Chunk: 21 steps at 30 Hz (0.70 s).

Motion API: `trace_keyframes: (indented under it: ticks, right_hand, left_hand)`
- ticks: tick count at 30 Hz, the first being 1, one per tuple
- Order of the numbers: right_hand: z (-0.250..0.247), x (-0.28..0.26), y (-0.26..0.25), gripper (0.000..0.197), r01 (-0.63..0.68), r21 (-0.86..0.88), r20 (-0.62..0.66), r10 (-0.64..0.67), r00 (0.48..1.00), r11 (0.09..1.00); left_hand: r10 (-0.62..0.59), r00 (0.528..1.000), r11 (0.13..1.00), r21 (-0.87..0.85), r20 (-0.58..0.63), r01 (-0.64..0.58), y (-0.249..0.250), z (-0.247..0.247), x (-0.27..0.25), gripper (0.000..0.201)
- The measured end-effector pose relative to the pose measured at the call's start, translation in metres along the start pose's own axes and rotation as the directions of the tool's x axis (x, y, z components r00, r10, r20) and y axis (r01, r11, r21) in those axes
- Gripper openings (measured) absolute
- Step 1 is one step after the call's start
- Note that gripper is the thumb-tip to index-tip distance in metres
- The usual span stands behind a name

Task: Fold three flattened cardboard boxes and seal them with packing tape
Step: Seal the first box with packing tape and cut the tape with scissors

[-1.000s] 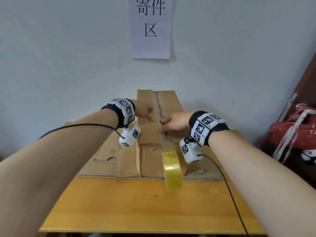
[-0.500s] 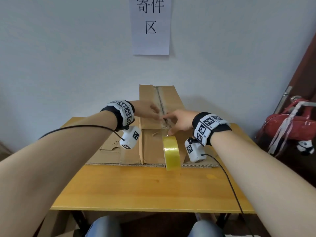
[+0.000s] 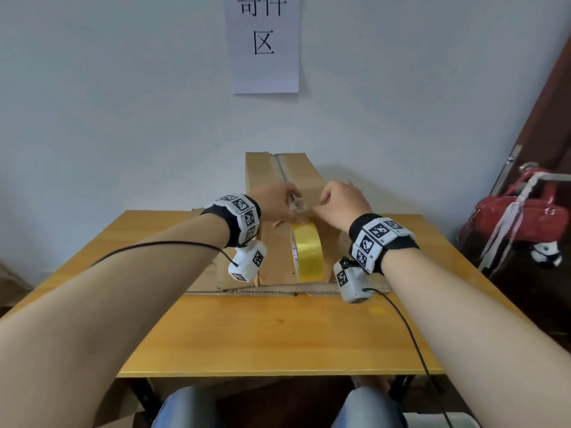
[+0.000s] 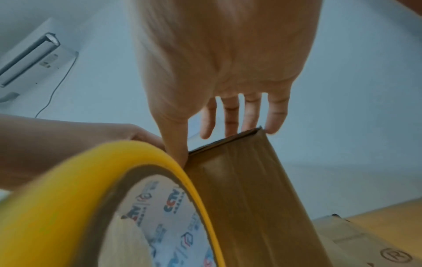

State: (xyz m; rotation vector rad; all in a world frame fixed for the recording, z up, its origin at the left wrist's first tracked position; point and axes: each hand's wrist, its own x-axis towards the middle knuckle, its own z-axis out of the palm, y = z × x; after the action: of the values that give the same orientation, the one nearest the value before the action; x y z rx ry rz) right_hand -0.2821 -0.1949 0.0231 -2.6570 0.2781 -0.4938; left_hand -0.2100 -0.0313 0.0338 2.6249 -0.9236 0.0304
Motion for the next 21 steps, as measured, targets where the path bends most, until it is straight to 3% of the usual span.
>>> trace_keyframes:
  ticks: [3,5,7,9,16,21]
  right_hand:
    - [-0.006,-0.011,0.006,0.053,-0.047,0.083,0.002,0.047,0.999,0.995]
    - [-0.008,-0.018,0.005,0.06,-0.113,0.1,0.16,0.096,0.982,0.989]
    - [-0.007,-0.025,0.004,0.066,-0.181,0.088,0.355,0.139,0.925,0.979]
    - [-0.002,-0.03,0.003,0.064,-0.243,0.137,0.459,0.156,0.875,0.96]
    - [0.006,-0.031,-0.007,0.044,-0.437,0.396,0.446,0.247,0.86,0.807]
    - [0.012,-0.025,-0.006,0.048,-0.505,0.432,0.494,0.272,0.826,0.747]
  left_hand:
    - [0.008,0.999,1.0,0.007,-0.043,-0.007,0.004,0.004,0.001,0.05]
    - [0.002,0.998,1.0,0.018,-0.06,-0.001,0.005,0.005,0.001,0.046]
    - [-0.014,0.997,1.0,0.014,-0.07,0.015,0.007,0.006,0.002,0.04]
    - [-0.03,0.997,0.999,0.011,-0.074,0.031,0.007,0.007,0.002,0.036]
    - [-0.025,0.998,1.0,0.0,-0.063,0.025,0.006,0.004,-0.002,0.033]
    - [-0.026,0.998,1.0,0.009,-0.06,0.026,0.007,0.003,-0.003,0.031]
